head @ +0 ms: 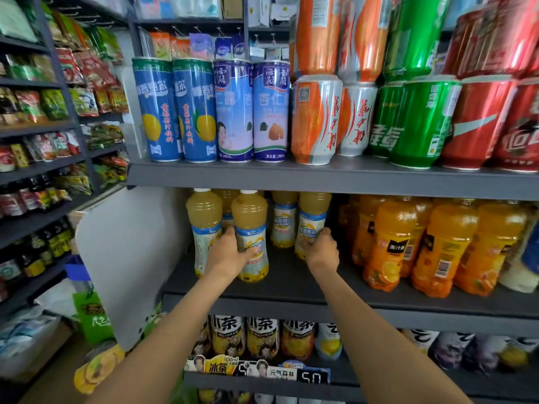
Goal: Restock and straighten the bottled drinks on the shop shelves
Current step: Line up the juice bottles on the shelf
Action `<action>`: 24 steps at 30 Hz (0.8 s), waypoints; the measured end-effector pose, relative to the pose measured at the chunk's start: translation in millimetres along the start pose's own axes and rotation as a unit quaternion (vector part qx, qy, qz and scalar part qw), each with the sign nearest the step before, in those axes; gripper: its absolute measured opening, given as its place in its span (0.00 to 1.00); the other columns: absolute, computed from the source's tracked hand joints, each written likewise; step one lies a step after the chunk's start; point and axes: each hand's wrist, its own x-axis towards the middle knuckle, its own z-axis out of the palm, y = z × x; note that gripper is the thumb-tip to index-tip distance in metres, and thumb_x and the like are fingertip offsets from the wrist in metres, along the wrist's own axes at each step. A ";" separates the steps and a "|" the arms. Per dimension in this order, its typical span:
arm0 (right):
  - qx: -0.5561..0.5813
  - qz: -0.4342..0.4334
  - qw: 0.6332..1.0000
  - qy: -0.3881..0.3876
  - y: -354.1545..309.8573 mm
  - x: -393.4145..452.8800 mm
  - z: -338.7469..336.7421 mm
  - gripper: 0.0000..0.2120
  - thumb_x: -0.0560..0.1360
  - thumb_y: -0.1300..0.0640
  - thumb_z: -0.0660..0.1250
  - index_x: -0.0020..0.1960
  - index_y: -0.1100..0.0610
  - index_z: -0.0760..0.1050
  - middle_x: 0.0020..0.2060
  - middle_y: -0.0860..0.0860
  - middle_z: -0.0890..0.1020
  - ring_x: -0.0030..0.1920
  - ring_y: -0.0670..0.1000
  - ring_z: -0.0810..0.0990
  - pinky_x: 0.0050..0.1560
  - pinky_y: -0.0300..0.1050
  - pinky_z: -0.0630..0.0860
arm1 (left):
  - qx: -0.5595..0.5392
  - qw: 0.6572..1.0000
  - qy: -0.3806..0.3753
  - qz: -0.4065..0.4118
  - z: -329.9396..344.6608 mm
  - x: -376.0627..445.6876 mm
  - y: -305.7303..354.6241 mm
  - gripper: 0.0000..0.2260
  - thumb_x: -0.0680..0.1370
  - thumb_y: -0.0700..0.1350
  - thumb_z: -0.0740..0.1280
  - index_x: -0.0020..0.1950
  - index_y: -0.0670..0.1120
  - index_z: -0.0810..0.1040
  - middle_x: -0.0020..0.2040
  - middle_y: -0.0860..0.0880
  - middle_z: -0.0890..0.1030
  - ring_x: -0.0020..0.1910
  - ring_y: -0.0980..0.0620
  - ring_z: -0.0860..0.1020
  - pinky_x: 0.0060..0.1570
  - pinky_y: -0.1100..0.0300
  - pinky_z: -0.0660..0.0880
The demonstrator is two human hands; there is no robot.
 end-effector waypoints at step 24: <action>-0.034 -0.071 0.996 -0.038 -22.2 34.9 47.7 0.24 0.72 0.51 0.71 0.62 0.62 0.69 0.58 0.60 0.77 0.59 0.60 0.76 0.57 0.55 0.75 | -0.025 0.999 -0.015 0.015 -1.7 8.3 -11.7 0.23 0.71 0.46 0.72 0.63 0.43 0.69 0.62 0.44 0.76 0.62 0.46 0.74 0.61 0.47 0.72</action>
